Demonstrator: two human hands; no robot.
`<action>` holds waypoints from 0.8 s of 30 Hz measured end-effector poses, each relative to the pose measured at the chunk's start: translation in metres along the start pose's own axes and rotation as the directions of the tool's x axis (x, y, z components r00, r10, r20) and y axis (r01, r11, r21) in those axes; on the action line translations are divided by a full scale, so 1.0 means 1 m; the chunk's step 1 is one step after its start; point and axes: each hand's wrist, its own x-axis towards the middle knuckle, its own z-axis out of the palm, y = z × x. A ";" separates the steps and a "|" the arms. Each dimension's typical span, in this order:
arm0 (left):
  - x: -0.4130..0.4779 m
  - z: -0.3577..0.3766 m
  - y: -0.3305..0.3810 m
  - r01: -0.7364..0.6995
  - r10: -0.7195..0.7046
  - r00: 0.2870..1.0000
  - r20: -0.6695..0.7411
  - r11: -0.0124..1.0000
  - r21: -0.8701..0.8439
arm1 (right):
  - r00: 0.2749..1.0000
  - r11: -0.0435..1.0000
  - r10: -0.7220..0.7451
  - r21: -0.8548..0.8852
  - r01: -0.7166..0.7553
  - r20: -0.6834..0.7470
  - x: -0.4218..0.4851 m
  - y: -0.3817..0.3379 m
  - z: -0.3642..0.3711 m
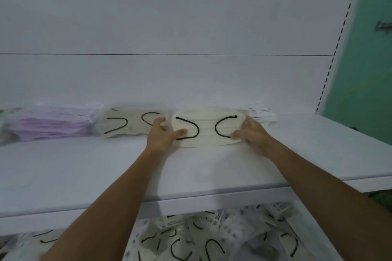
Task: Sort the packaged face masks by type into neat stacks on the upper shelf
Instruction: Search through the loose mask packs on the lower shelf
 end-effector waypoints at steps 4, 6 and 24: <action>-0.002 0.004 0.016 -0.120 0.128 0.991 -0.027 0.973 0.197 | 0.991 0.997 -0.052 -0.060 0.045 -0.120 0.002 -0.013 0.002; -0.001 0.007 0.020 -0.142 0.148 0.989 -0.026 0.975 0.171 | 0.990 0.997 -0.072 -0.020 0.070 -0.123 0.007 -0.019 0.001; 0.018 -0.001 0.007 -0.364 0.401 0.916 0.025 0.802 0.473 | 0.902 0.824 -0.340 -0.546 0.149 -0.267 0.016 -0.008 0.016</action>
